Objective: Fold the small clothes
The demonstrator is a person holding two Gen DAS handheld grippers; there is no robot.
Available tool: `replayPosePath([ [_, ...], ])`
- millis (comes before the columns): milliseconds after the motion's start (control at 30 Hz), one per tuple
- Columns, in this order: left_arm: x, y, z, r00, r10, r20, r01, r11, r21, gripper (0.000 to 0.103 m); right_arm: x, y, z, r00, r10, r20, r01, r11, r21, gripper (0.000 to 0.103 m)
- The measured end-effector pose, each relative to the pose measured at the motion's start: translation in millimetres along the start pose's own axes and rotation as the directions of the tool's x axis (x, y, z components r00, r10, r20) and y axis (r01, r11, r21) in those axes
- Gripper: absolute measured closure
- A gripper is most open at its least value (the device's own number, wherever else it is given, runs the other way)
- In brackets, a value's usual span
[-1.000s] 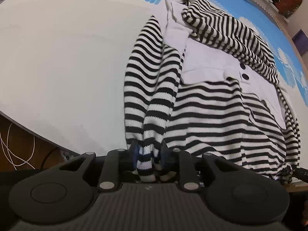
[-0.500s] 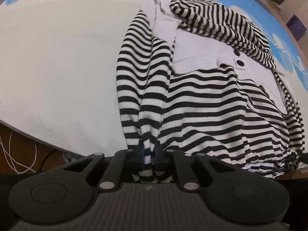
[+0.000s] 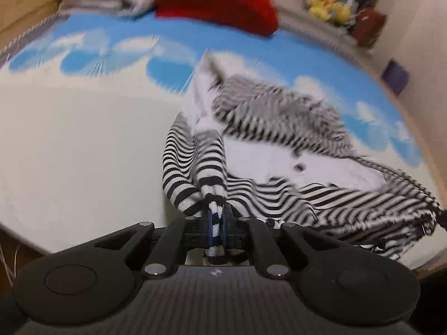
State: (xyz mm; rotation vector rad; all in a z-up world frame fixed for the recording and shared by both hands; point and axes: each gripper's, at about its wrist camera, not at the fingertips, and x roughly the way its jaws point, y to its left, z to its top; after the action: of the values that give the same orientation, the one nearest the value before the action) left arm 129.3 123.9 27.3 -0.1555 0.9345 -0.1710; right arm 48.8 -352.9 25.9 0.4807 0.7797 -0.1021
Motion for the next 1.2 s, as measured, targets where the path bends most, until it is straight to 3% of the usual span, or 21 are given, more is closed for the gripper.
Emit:
replayPosePath([
  [133, -50, -4, -2, 0.997, -0.072, 0.042, 0.070, 0.997, 0.030, 0.097, -52, -1, 8, 0.996, 0.072, 0.054, -0.071, 0.997, -0.013, 0.095],
  [267, -100, 8, -13, 0.982, -0.185, 0.037, 0.185, 0.983, 0.003, 0.097, -110, -11, 4, 0.990, 0.134, 0.048, -0.134, 0.991, -0.016, 0.096],
  [400, -116, 11, -10, 0.973, -0.231, 0.006, 0.231, 0.973, 0.003, 0.097, -137, -22, -2, 0.983, 0.184, 0.020, -0.185, 0.982, 0.035, 0.096],
  [533, -71, 10, 21, 0.977, -0.212, -0.029, 0.213, 0.977, 0.013, 0.097, -103, -14, 12, 0.989, 0.142, -0.036, -0.141, 0.990, 0.022, 0.096],
  [633, -8, 17, 58, 0.980, -0.185, -0.074, 0.184, 0.983, -0.020, 0.096, -39, -6, 41, 0.991, 0.110, -0.076, -0.109, 0.994, 0.022, 0.096],
  [733, 79, 29, 96, 0.972, -0.143, -0.184, 0.122, 0.985, -0.119, 0.092, 41, -1, 75, 0.991, 0.080, -0.104, -0.075, 0.996, 0.058, 0.093],
  [833, 140, 44, 117, 0.960, -0.097, -0.264, 0.046, 0.981, -0.191, 0.088, 111, -2, 101, 0.993, -0.035, -0.116, 0.038, 0.999, 0.025, 0.082],
  [900, 147, 58, 120, 0.963, -0.119, -0.241, 0.056, 0.967, -0.250, 0.071, 136, -4, 110, 0.988, -0.115, -0.108, 0.113, 0.993, -0.022, 0.080],
  [933, 145, 66, 119, 0.961, -0.152, -0.230, 0.080, 0.952, -0.294, 0.062, 140, -8, 111, 0.989, -0.116, -0.089, 0.115, 0.993, -0.025, 0.080],
  [1000, 132, 74, 120, 0.964, -0.182, -0.192, 0.112, 0.938, -0.328, 0.057, 138, -18, 106, 0.995, -0.074, -0.070, 0.073, 0.997, -0.012, 0.076],
  [1067, 121, 67, 126, 0.974, -0.157, -0.162, 0.113, 0.960, -0.255, 0.043, 137, -25, 102, 0.994, -0.041, -0.106, 0.040, 0.999, -0.010, 0.075],
  [1133, 122, 57, 126, 0.977, -0.132, -0.170, 0.104, 0.981, -0.162, 0.041, 137, -22, 100, 0.994, -0.026, -0.102, 0.017, 0.996, -0.090, 0.068],
  [1200, 125, 48, 119, 0.971, -0.125, -0.202, 0.108, 0.990, -0.092, 0.037, 139, -13, 94, 0.994, -0.044, -0.103, 0.021, 0.977, -0.211, 0.053],
])
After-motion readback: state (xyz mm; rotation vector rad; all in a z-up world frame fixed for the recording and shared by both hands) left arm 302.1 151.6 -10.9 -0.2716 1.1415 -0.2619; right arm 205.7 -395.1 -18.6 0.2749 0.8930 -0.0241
